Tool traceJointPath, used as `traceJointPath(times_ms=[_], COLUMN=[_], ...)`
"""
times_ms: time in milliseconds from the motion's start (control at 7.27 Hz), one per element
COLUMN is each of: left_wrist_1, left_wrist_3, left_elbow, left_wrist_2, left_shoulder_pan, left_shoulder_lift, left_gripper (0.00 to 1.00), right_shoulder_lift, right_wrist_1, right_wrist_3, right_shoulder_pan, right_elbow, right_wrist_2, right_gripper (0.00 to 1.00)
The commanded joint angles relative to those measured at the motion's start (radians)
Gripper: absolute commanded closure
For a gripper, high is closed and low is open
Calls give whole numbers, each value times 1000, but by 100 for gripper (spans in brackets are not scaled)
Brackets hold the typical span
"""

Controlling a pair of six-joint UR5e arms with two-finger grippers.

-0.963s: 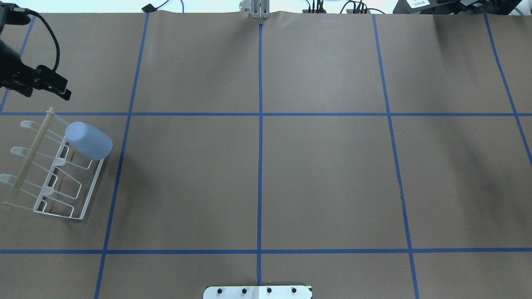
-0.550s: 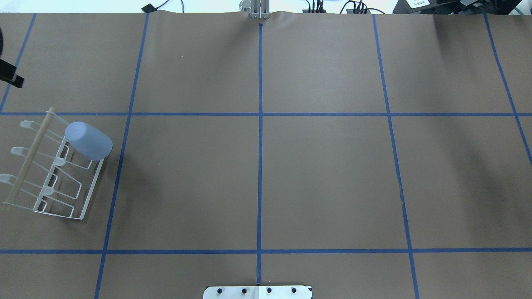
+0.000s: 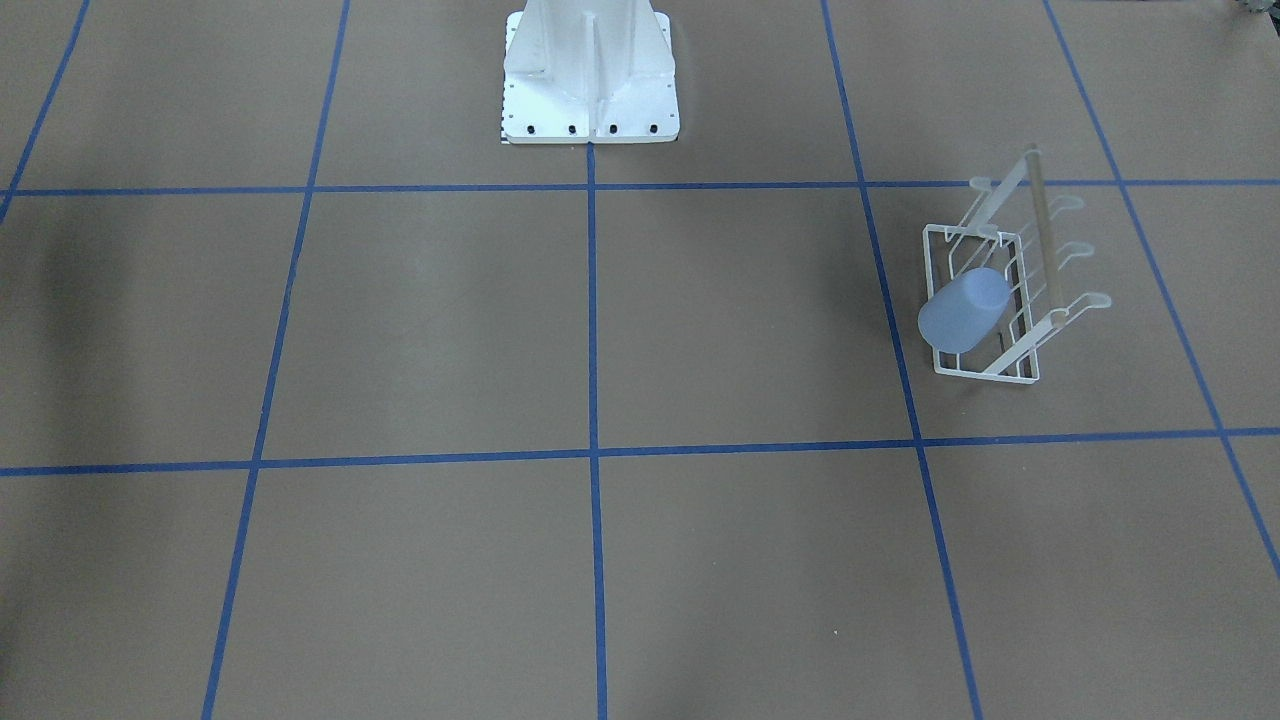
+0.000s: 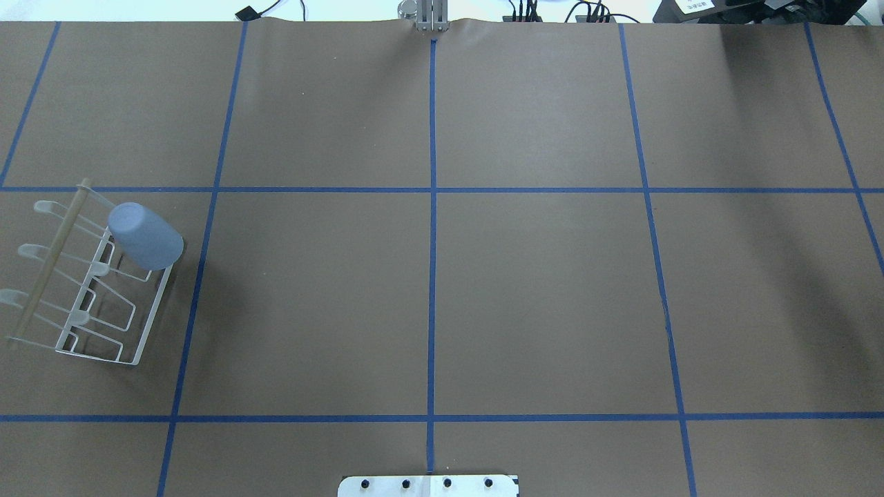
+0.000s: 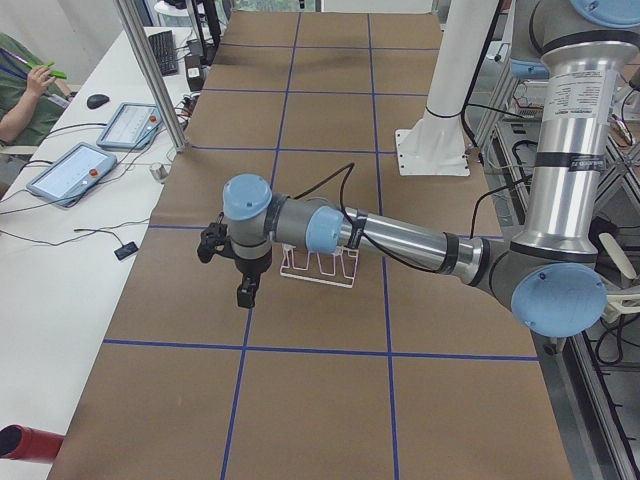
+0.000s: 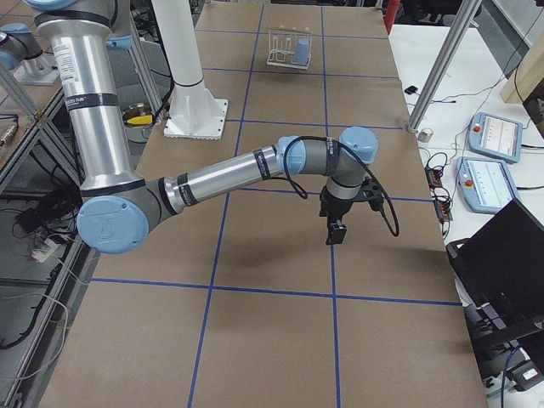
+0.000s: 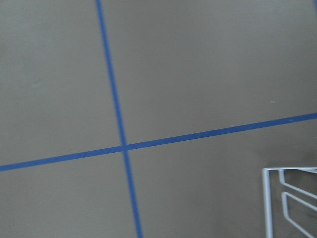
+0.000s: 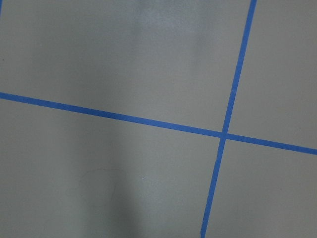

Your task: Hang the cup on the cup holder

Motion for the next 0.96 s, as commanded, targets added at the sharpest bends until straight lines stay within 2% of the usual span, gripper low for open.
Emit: traceJointPath(times_ms=[0,688,825], left_wrist_1=[-145,-137,-137], left_wrist_3=[120,50,4], left_elbow=[106,91,69], left_wrist_2=[-3,35,84], left_shoulder_pan=[-61,-27,0], left_shoulder_lift=[59,51,51], left_gripper=[1,1,1], right_shoulder_lift=[-54,-126,-155], right_wrist_1=[3,6,6], right_wrist_3=[0,-17,-20], right_shoulder_pan=[26,107,109], right_elbow=[-6,14,29], right_wrist_2=[12,18,15], right_gripper=[0,0,0])
